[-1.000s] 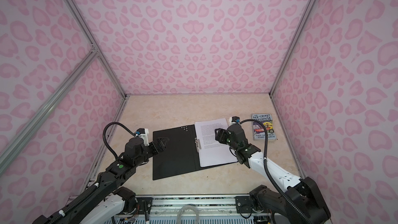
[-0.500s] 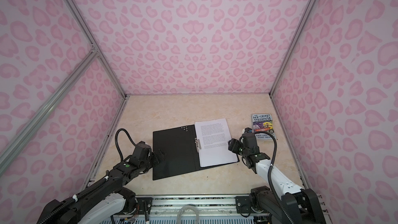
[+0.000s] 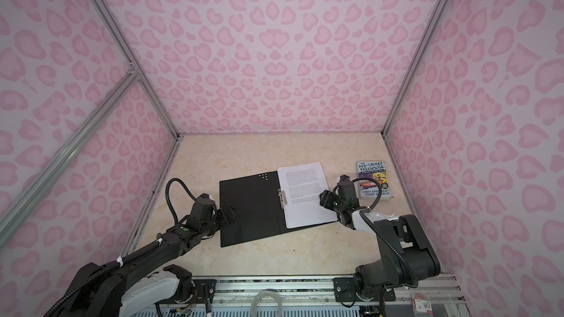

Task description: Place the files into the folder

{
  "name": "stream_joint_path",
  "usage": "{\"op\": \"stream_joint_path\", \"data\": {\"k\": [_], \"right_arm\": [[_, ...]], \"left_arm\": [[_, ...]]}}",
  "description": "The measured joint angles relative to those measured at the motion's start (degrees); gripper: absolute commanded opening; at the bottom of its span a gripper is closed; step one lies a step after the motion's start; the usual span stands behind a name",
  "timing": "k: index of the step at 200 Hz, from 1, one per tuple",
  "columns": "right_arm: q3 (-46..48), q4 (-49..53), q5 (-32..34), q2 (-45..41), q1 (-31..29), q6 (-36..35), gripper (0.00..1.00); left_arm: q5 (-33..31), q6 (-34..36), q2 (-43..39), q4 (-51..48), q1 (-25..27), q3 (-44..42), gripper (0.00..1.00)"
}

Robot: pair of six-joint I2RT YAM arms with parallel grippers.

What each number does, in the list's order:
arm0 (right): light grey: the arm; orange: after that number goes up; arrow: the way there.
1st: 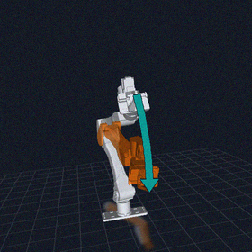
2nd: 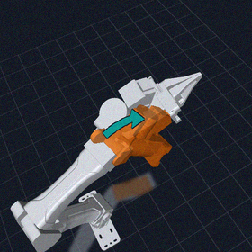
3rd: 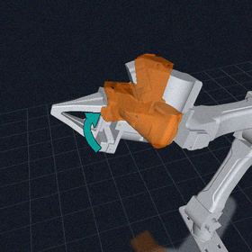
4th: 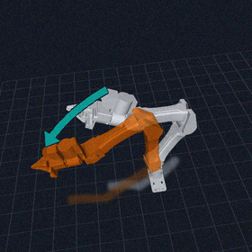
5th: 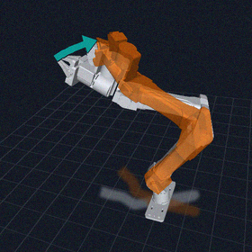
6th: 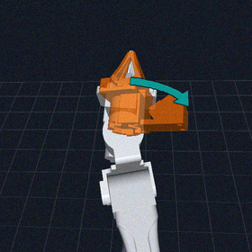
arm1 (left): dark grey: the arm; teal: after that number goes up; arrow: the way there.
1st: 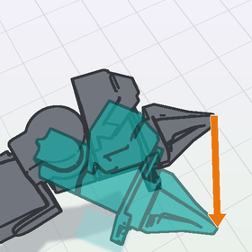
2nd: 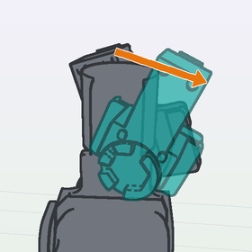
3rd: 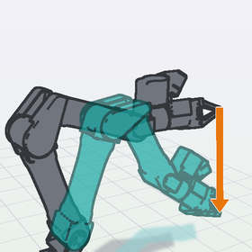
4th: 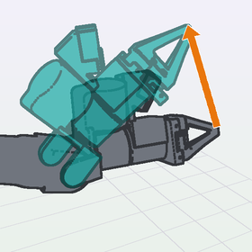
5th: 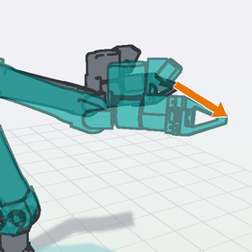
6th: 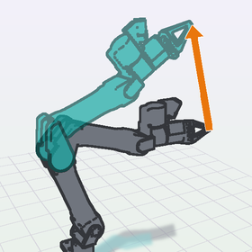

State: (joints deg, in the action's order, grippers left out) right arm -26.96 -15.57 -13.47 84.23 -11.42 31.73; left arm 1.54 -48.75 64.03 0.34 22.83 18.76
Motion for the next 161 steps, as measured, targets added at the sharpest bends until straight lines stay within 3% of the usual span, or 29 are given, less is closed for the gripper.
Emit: {"op": "stream_joint_path", "data": {"k": [59,101,142,161], "right_arm": [[0.8,-0.2,1.7,-0.9,-0.5,-0.5,0.72],[1.8,-1.7,2.8,-1.2,-0.5,-0.5,0.72],[2.8,-4.4,3.6,-0.8,-0.5,-0.4,0.71],[3.0,-4.5,-5.5,-0.8,-1.6,1.1,0.67]], "left_arm": [[1.9,1.7,3.5,4.2,-1.1,1.7,0.98],[6.6,1.7,-3.6,-5.0,-1.1,2.7,0.98],[8.9,1.6,-10.5,-7.4,-1.2,5.5,0.98],[19.8,0.8,-12.3,-4.8,-0.3,7.9,0.98]]}}
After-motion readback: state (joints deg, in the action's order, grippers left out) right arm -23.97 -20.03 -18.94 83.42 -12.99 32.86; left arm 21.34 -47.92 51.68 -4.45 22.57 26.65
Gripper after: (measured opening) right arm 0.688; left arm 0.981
